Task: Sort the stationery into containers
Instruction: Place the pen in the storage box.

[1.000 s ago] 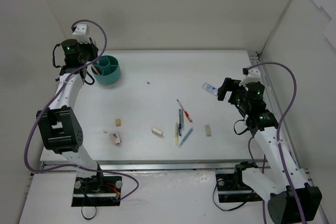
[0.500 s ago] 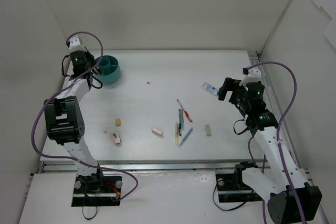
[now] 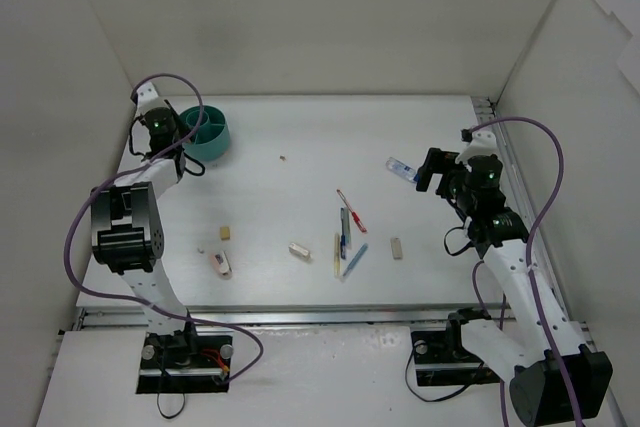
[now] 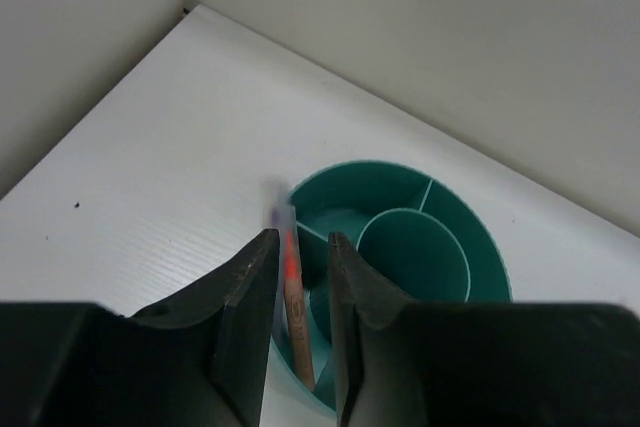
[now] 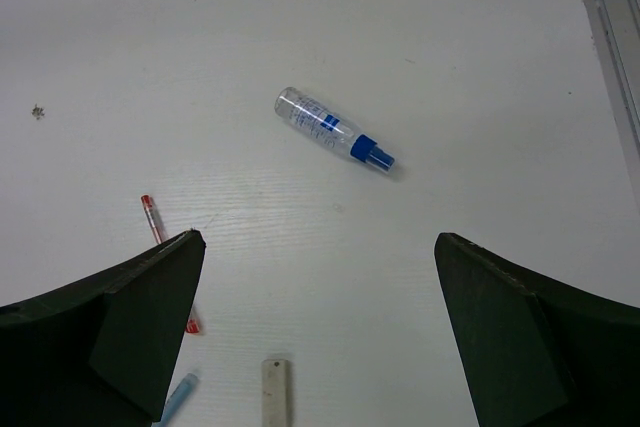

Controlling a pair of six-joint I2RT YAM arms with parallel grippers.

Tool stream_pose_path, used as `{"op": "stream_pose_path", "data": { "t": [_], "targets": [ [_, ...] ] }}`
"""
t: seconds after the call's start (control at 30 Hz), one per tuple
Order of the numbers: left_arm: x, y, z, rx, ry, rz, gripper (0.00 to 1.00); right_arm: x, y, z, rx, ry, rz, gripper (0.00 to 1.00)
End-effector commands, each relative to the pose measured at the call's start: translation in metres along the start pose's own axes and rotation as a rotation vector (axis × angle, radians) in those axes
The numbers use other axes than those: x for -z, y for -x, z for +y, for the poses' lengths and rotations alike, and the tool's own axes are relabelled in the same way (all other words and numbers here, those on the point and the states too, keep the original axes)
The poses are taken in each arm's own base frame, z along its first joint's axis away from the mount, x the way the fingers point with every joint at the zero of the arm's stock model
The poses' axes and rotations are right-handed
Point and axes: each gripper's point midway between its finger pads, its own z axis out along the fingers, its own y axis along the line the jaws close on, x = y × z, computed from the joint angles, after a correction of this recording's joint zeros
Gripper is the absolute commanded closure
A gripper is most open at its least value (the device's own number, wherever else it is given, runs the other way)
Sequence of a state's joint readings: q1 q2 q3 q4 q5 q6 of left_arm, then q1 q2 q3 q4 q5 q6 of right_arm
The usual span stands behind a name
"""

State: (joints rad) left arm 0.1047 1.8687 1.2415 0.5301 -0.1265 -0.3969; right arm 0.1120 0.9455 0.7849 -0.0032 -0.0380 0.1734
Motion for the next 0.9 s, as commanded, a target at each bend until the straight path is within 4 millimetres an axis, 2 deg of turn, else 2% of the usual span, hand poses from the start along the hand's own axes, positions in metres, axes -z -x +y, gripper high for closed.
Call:
{"op": "stream_pose_path", "data": {
  "t": [0.0,0.1,0.2,0.33,0.37,0.4,0.43,0.47,0.53,0.57,0.63,0.67,0.7,0.73,0.77,0.87],
  "targets": [
    [0.008,0.039,-0.013,0.025,-0.007,-0.123,0.77,0.002,0.026,0.001,0.007,-0.004,-0.097,0.02],
    [0.008,0.036,-0.014,0.025,-0.019,-0.110,0.74,0.006,0.026,-0.001,0.002,-0.005,-0.105,0.02],
    [0.018,0.039,-0.020,0.047,-0.058,-0.116,0.65,0.008,0.025,0.000,-0.001,0.000,-0.109,0.02],
    [0.043,0.066,-0.036,0.032,-0.148,-0.157,0.40,0.010,0.027,0.003,-0.009,0.011,-0.107,0.02],
    [0.053,0.071,-0.048,0.016,-0.198,-0.154,0.20,0.010,0.026,0.004,-0.012,0.018,-0.101,0.02],
    [0.066,0.083,-0.057,-0.008,-0.243,-0.158,0.04,0.010,0.024,0.005,-0.014,0.021,-0.092,0.02],
    [0.074,0.085,-0.067,-0.035,-0.286,-0.143,0.00,0.009,0.022,0.005,-0.020,0.023,-0.086,0.02],
    [0.085,0.084,-0.085,-0.082,-0.367,-0.121,0.00,0.009,0.020,0.006,-0.024,0.028,-0.077,0.02],
    [0.105,0.087,-0.102,-0.117,-0.429,-0.053,0.00,0.007,0.014,0.004,-0.036,0.019,-0.054,0.02],
    [0.123,0.089,-0.125,-0.160,-0.518,-0.043,0.00,0.007,0.010,0.004,-0.043,0.014,-0.041,0.02],
    [0.143,0.072,-0.142,-0.231,-0.589,0.016,0.00,0.010,0.006,0.002,-0.052,0.000,-0.025,0.02],
    [0.166,0.058,-0.166,-0.334,-0.685,0.031,0.00,0.011,0.005,0.000,-0.060,-0.009,-0.021,0.02],
    [0.179,0.047,-0.179,-0.407,-0.755,0.042,0.00,0.013,0.005,0.000,-0.064,-0.012,-0.021,0.02],
    [0.200,0.033,-0.198,-0.502,-0.893,0.048,0.00,0.015,0.006,-0.002,-0.073,-0.021,-0.027,0.02],
    [0.228,0.008,-0.217,-0.673,-1.037,0.035,0.00,0.017,0.003,-0.002,-0.081,-0.024,-0.015,0.02],
    [0.275,-0.031,-0.247,-0.860,-1.264,0.044,0.00,0.022,-0.002,-0.004,-0.107,-0.042,0.010,0.02]
  ]
}}
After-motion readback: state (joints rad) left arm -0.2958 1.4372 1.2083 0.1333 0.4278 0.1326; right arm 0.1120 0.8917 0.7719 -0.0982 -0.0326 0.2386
